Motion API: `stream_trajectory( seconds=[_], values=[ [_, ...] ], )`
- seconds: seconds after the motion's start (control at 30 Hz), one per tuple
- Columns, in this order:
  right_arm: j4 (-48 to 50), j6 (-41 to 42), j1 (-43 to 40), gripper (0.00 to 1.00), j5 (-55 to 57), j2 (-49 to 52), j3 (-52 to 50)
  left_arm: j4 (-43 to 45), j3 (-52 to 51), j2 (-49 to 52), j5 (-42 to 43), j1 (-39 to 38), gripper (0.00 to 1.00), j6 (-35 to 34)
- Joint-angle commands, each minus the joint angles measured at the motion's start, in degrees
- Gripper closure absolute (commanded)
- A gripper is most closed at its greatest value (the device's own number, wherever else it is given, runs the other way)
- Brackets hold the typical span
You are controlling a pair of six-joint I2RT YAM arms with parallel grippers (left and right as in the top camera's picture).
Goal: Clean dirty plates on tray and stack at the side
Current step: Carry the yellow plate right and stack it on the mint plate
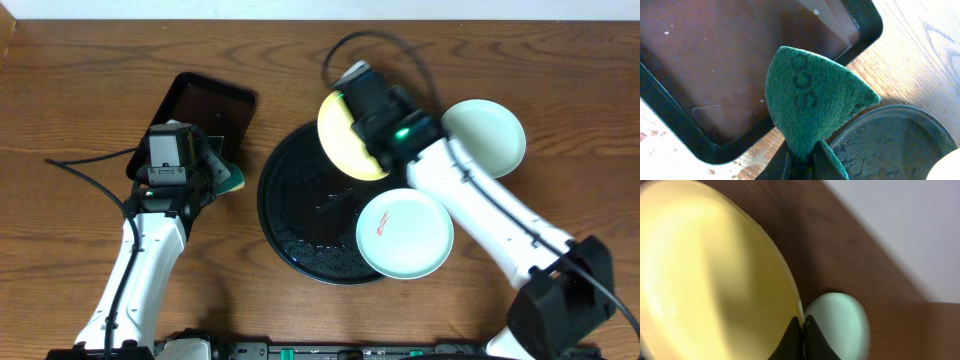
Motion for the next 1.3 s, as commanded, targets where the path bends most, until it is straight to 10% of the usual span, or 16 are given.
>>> stream_trajectory(
  seconds=[0.0,0.2,0.47,1.07,1.27],
  values=[
    [1.31,8.46,-9.35,0.99,-26.56,-1.73,0.94,-0.24,-0.28,-0.26,-0.07,0.24,0.93,-0.04],
    [4.52,20.44,-27.15,0.99,-48.26,-1.73,0.94,-0.17,-0.31,-0.24,-0.07,0.24,0.93,-0.04],
    [2.93,23.85,-46.38,0.99,-45.22,-1.70,-0.48,-0.15,-0.31,-0.20,-0.07,0.24,0.93,-0.07],
    [16.94,30.12,-50.88,0.98,-36.50,-1.40,-19.78,-0.02,-0.31,-0.20,-0.07,0.24,0.93,-0.04],
    [16.85,30.03,-50.75,0.50,-38.69,-1.42,-21.77,-0.17,-0.31,-0.20,-0.07,0.24,0.93,-0.04]
  ],
)
